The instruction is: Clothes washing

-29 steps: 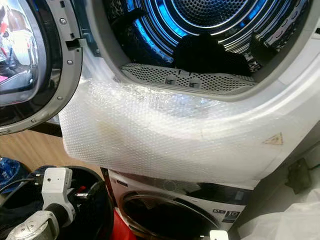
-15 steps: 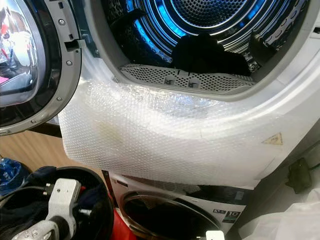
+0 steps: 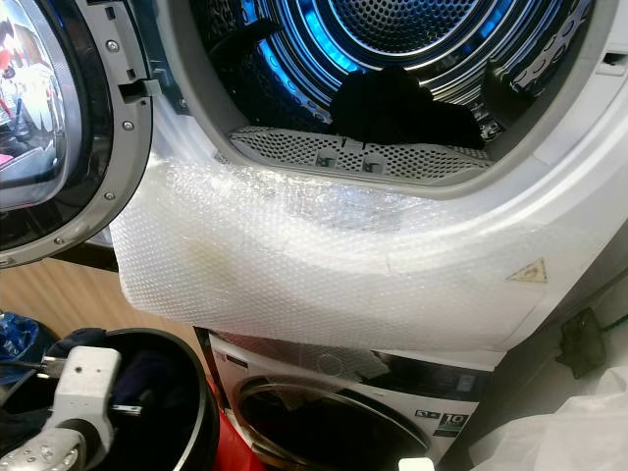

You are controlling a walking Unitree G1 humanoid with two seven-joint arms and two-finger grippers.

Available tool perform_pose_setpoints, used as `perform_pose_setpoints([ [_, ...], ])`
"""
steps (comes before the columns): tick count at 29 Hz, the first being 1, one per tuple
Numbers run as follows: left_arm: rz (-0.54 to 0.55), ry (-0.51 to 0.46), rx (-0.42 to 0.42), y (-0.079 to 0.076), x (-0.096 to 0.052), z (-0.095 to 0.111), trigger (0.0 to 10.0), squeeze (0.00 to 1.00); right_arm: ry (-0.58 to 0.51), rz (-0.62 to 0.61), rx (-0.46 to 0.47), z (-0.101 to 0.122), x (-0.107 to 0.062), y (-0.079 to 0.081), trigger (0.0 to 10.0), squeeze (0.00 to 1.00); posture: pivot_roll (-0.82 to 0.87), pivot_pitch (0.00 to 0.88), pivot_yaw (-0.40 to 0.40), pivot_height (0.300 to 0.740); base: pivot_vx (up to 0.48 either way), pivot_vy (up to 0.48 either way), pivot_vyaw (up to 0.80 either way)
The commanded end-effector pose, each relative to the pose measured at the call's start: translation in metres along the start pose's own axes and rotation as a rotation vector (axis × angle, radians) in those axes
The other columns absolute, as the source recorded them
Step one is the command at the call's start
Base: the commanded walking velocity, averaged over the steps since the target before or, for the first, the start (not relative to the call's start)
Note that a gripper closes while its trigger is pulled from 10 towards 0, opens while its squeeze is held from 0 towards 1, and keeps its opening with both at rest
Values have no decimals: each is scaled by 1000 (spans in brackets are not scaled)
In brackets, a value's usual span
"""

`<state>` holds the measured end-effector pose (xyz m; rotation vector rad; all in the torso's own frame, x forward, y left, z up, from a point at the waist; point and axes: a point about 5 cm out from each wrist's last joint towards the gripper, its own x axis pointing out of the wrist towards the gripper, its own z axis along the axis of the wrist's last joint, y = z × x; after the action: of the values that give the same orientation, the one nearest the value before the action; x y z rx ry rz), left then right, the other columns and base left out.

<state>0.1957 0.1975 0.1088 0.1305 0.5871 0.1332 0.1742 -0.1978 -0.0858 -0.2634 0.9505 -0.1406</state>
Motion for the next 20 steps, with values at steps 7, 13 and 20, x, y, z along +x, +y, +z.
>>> perform_pose_setpoints([
  [7,-9,65,89,-5,10,-13,10000,0,-7,21,-30,3,0,6,10000,0,310,0,36,740,0,0,0],
  [13,-3,93,91,-5,19,-21,10000,0,-17,18,-57,5,1,1,10000,0,306,0,14,740,0,0,0],
  [20,14,92,122,-3,32,-23,0,0,-27,14,-91,7,2,-4,10000,0,291,0,-6,740,0,0,0],
])
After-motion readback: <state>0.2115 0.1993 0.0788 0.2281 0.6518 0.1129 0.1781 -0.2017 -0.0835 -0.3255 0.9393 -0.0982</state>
